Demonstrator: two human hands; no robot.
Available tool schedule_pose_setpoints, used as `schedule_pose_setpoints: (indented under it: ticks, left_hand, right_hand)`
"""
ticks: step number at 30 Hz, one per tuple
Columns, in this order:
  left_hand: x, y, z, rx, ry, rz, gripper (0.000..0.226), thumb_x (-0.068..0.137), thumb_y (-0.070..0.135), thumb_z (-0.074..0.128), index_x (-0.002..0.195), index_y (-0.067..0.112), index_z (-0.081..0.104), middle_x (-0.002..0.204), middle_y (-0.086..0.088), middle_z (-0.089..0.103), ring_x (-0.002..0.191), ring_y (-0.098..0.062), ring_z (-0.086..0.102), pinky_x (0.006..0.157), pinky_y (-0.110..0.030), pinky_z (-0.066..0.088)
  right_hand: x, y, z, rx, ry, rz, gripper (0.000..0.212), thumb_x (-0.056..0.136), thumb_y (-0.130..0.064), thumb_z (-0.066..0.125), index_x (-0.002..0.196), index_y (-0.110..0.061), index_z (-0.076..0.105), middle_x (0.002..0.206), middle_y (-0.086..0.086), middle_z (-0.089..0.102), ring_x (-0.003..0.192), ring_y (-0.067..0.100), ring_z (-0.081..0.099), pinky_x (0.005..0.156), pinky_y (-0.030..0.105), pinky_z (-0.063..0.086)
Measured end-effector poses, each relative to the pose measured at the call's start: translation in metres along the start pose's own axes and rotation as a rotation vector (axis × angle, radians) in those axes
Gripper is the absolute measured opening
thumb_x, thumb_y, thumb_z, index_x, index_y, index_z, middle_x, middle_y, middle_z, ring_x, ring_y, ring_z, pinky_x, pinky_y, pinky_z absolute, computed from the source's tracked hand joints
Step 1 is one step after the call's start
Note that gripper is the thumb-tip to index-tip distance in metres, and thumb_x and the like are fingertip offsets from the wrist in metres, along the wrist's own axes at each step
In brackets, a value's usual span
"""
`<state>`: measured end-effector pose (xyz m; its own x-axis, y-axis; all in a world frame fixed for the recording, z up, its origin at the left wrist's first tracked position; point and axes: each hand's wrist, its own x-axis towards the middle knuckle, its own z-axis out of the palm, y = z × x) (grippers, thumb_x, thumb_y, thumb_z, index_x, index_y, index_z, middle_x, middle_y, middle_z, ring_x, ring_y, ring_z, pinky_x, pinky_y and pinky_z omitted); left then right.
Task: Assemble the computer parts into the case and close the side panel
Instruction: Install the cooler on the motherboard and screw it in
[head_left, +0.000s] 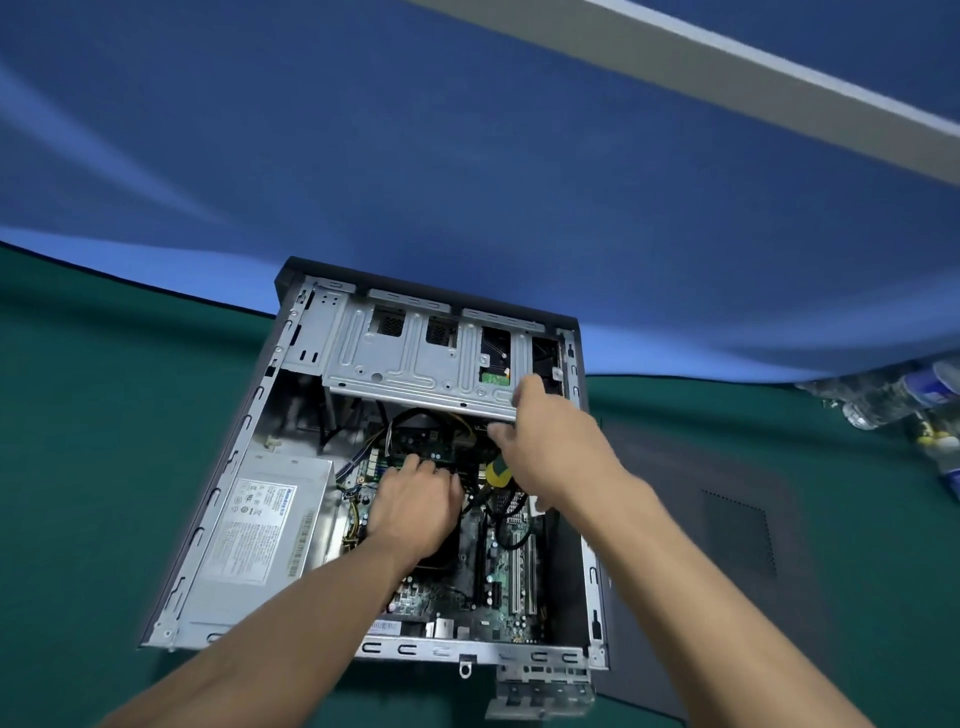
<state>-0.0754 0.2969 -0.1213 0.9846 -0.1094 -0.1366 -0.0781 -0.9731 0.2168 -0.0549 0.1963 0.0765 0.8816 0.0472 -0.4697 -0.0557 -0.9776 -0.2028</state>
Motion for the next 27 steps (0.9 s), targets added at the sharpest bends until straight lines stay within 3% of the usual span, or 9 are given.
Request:
schedule_pose_setpoints:
  ticks: [2, 5, 8, 12, 16, 19, 22, 25, 27]
  left_hand:
    - [0.0002, 0.0002, 0.0009, -0.003, 0.008, -0.005, 0.049, 0.098, 0.036, 0.021, 0.097, 0.018, 0.066, 0.102, -0.003, 0.066, 0.098, -0.02, 0.052, 0.078, -0.036, 0.041]
    - [0.0006, 0.0006, 0.0021, 0.006, 0.009, 0.001, 0.047, 0.097, 0.035, 0.022, 0.093, 0.018, 0.066, 0.099, -0.003, 0.066, 0.095, -0.021, 0.052, 0.075, -0.035, 0.041]
    - [0.0016, -0.0005, 0.0027, 0.005, 0.02, -0.003, 0.05, 0.098, 0.035, 0.021, 0.093, 0.018, 0.067, 0.098, -0.003, 0.067, 0.096, -0.021, 0.053, 0.076, -0.035, 0.041]
    - [0.0014, 0.0002, 0.0032, 0.005, 0.024, -0.004, 0.049, 0.098, 0.035, 0.022, 0.094, 0.018, 0.067, 0.1, -0.003, 0.067, 0.097, -0.021, 0.053, 0.077, -0.035, 0.042]
    - [0.0009, -0.0005, 0.0032, 0.005, 0.019, -0.003, 0.049, 0.098, 0.035, 0.022, 0.096, 0.017, 0.068, 0.101, -0.003, 0.067, 0.098, -0.021, 0.053, 0.078, -0.035, 0.042]
    - [0.0013, -0.0002, 0.003, -0.003, 0.015, -0.005, 0.048, 0.098, 0.035, 0.022, 0.097, 0.017, 0.067, 0.102, -0.004, 0.066, 0.099, -0.021, 0.053, 0.078, -0.035, 0.041]
    - [0.0015, -0.0004, 0.0032, 0.001, 0.023, -0.003, 0.049, 0.098, 0.036, 0.021, 0.097, 0.017, 0.067, 0.101, -0.003, 0.066, 0.098, -0.021, 0.052, 0.078, -0.035, 0.04]
    - [0.0016, -0.0009, 0.004, -0.001, 0.021, -0.002, 0.047, 0.098, 0.035, 0.022, 0.095, 0.018, 0.067, 0.1, -0.003, 0.066, 0.097, -0.021, 0.052, 0.077, -0.035, 0.04]
    - [0.0017, -0.0012, 0.0039, 0.001, 0.016, 0.0, 0.048, 0.098, 0.035, 0.022, 0.095, 0.018, 0.067, 0.1, -0.003, 0.066, 0.097, -0.021, 0.052, 0.077, -0.036, 0.041]
  right_hand:
    - [0.0008, 0.0005, -0.0005, -0.045, 0.05, 0.028, 0.038, 0.1, -0.034, 0.043, 0.126, -0.009, 0.035, 0.118, 0.013, 0.057, 0.1, 0.034, 0.058, 0.07, 0.035, 0.042]
    - [0.0006, -0.0014, -0.0048, 0.05, -0.091, 0.025, 0.043, 0.096, -0.025, 0.05, 0.133, -0.015, 0.029, 0.12, 0.013, 0.053, 0.092, 0.034, 0.062, 0.073, 0.039, 0.052]
    - [0.0005, 0.0033, -0.0026, -0.063, 0.017, 0.048, 0.028, 0.1, -0.024, 0.042, 0.12, -0.006, 0.04, 0.113, 0.015, 0.06, 0.093, 0.034, 0.061, 0.067, 0.035, 0.045]
    - [-0.0021, 0.0035, -0.0029, 0.036, -0.079, 0.044, 0.037, 0.095, -0.027, 0.048, 0.126, -0.013, 0.032, 0.119, 0.014, 0.052, 0.095, 0.036, 0.062, 0.081, 0.043, 0.051]
    - [-0.0041, 0.007, 0.0034, -0.087, 0.096, 0.076, 0.03, 0.099, -0.028, 0.043, 0.122, -0.009, 0.038, 0.114, 0.013, 0.059, 0.097, 0.035, 0.06, 0.066, 0.033, 0.041]
    - [-0.0058, 0.003, 0.0018, 0.033, -0.044, 0.036, 0.034, 0.097, -0.028, 0.047, 0.125, -0.015, 0.034, 0.119, 0.013, 0.052, 0.096, 0.035, 0.06, 0.076, 0.04, 0.05]
    - [-0.0038, 0.0035, 0.0044, -0.103, 0.068, 0.056, 0.027, 0.1, -0.025, 0.041, 0.121, -0.008, 0.041, 0.116, 0.014, 0.058, 0.097, 0.034, 0.058, 0.068, 0.032, 0.041]
    - [-0.0034, 0.0018, 0.0038, 0.008, -0.021, 0.041, 0.035, 0.096, -0.027, 0.047, 0.126, -0.014, 0.034, 0.117, 0.011, 0.053, 0.088, 0.031, 0.058, 0.071, 0.033, 0.044]
    - [-0.004, 0.0016, 0.0049, 0.0, -0.005, 0.042, 0.031, 0.097, -0.026, 0.046, 0.123, -0.012, 0.038, 0.117, 0.014, 0.056, 0.094, 0.034, 0.06, 0.072, 0.033, 0.043]
